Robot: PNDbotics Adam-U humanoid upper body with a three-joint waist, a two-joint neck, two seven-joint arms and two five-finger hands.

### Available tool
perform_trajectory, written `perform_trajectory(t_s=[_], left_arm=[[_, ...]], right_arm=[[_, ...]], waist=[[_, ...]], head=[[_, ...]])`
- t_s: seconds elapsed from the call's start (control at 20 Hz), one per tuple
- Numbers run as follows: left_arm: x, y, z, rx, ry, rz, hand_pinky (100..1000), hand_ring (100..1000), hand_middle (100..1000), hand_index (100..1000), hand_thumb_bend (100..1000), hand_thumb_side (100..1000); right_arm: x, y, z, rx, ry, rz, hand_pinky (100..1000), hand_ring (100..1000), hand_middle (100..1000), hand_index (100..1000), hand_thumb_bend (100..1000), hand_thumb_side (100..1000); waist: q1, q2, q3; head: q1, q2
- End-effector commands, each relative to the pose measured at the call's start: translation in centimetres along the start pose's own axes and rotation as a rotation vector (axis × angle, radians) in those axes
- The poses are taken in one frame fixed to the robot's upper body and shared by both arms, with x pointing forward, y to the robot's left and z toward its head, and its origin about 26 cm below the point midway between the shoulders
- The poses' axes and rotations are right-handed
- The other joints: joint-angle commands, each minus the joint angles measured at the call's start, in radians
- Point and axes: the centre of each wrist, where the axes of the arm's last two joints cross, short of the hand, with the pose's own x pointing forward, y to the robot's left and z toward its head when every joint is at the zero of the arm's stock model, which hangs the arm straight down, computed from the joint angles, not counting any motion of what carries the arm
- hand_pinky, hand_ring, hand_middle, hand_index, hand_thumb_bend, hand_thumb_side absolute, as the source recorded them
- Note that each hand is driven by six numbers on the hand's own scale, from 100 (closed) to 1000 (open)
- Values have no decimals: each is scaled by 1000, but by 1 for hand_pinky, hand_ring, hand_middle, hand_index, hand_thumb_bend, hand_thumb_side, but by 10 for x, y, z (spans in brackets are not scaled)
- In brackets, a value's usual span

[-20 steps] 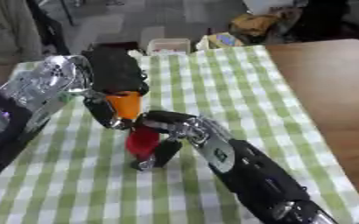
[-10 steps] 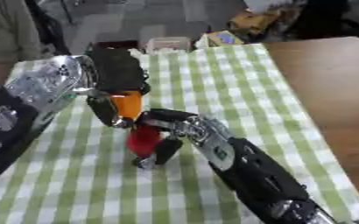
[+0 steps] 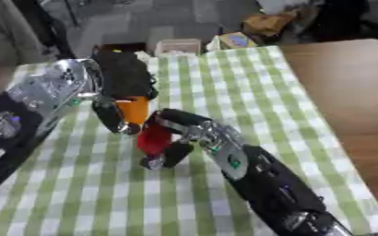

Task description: Pour the contents of one cup into another cup.

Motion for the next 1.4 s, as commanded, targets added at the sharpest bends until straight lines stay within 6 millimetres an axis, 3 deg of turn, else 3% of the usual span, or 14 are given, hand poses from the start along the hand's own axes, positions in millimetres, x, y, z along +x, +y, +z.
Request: perform_trajectory(t_s=[0.05, 0.8, 1.4], left_arm=[[-8, 6, 5, -134, -86, -106, 157, 120, 116, 638, 100, 588], [-7, 2, 1, -147, -120, -62, 153, 118, 116, 639, 100, 582], [-6, 3, -1, -169, -128, -84, 156, 120, 116, 638, 100, 580]], right_arm=[[4, -8, -3, -54, 3, 5, 542, 488, 430, 611, 258, 265], [11, -7, -7, -139, 32, -6, 541, 488, 427, 609, 260, 268], [40, -20, -13, -121, -59, 47, 546, 491, 430, 611, 257, 278]], waist=[[-3, -16, 0], [0, -17, -4], [4, -21, -9]], head=[[4, 3], [8, 8], [12, 11]])
